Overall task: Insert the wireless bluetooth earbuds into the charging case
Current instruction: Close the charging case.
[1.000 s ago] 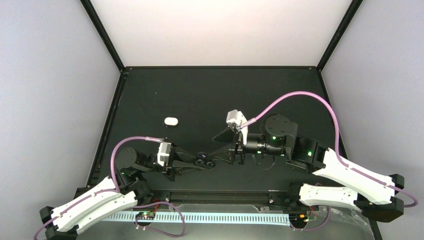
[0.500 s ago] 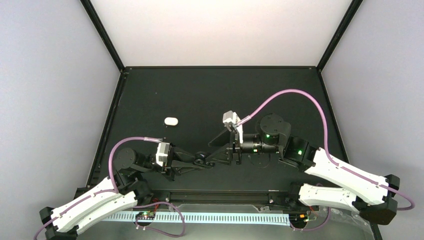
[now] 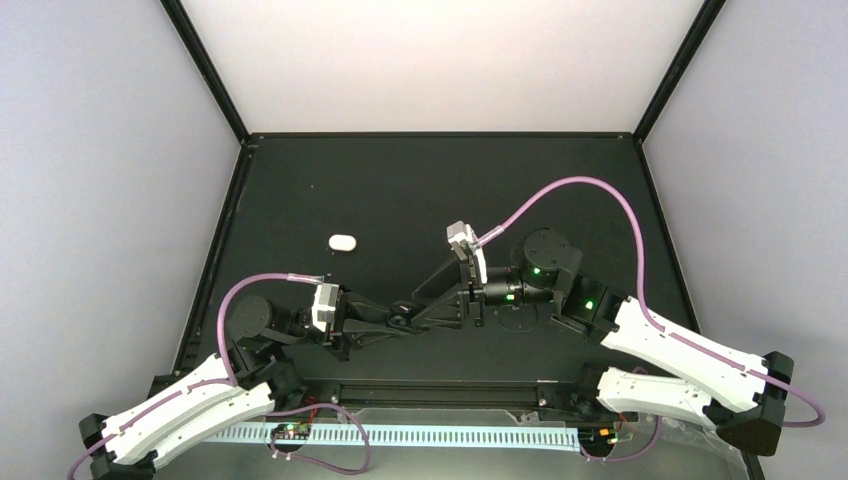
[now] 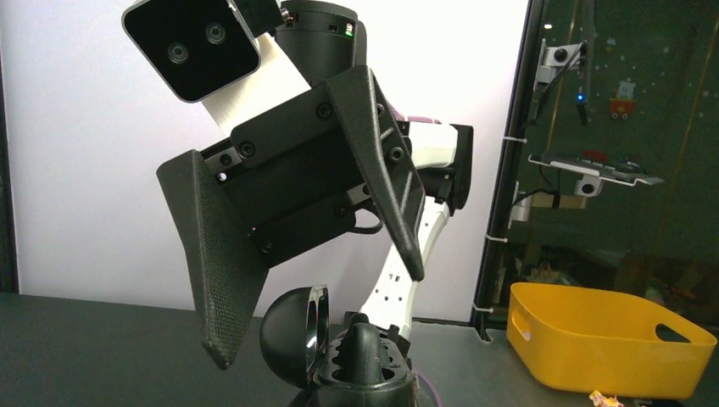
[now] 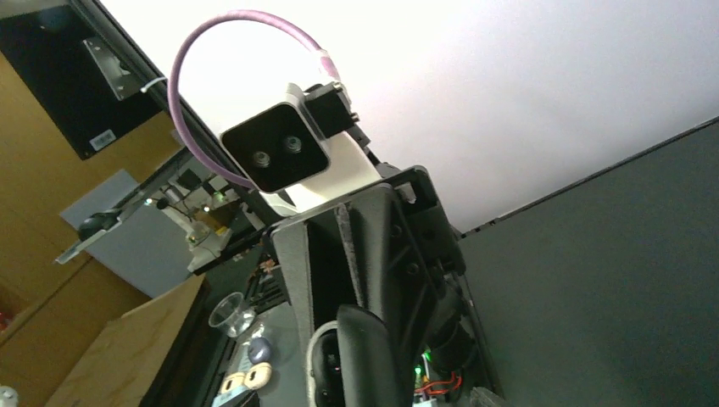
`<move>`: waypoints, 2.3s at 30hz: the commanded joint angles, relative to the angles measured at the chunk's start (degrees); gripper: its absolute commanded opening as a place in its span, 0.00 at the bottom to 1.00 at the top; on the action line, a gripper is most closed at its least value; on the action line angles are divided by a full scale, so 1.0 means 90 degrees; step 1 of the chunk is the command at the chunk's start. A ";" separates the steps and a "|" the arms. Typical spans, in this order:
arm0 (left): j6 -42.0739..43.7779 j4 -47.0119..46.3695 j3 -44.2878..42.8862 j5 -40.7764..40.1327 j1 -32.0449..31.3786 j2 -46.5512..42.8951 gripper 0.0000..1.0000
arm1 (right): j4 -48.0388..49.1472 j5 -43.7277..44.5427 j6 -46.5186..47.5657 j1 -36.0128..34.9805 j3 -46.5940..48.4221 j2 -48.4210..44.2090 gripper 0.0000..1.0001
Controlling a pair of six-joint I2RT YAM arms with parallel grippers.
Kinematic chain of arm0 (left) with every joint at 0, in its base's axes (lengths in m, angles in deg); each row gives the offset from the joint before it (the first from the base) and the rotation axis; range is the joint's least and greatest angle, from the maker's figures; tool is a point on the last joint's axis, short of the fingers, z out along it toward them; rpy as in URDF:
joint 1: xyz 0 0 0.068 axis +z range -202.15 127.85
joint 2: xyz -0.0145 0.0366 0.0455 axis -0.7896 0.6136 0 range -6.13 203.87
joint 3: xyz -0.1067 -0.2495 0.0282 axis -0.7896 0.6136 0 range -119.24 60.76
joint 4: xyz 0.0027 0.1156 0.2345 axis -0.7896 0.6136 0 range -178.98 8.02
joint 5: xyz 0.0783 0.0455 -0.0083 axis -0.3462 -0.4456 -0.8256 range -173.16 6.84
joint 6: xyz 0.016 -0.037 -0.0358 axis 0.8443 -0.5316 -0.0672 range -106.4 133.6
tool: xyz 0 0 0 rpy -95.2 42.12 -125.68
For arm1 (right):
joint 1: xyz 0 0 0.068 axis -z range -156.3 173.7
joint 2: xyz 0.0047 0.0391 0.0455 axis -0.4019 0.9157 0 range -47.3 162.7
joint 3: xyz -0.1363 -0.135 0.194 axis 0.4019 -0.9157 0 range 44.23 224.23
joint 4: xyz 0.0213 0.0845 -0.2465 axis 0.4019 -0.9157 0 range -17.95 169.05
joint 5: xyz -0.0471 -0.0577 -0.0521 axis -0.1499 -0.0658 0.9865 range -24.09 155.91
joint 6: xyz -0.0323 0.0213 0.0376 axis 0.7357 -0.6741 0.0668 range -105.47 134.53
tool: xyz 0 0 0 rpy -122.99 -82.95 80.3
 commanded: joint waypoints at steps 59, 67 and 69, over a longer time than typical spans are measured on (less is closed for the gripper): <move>0.0076 -0.0036 0.0016 -0.0343 -0.0030 -0.0132 0.02 | 0.0473 -0.0702 -0.0020 0.0032 -0.0013 0.0111 0.62; 0.0077 -0.0027 0.0017 -0.0332 -0.0030 -0.0137 0.02 | 0.0361 -0.0463 0.0029 0.0026 0.0004 0.0018 0.62; 0.0080 -0.0022 0.0026 -0.0342 -0.0030 -0.0135 0.01 | 0.0376 -0.0544 0.0016 0.0027 0.0018 0.0041 0.62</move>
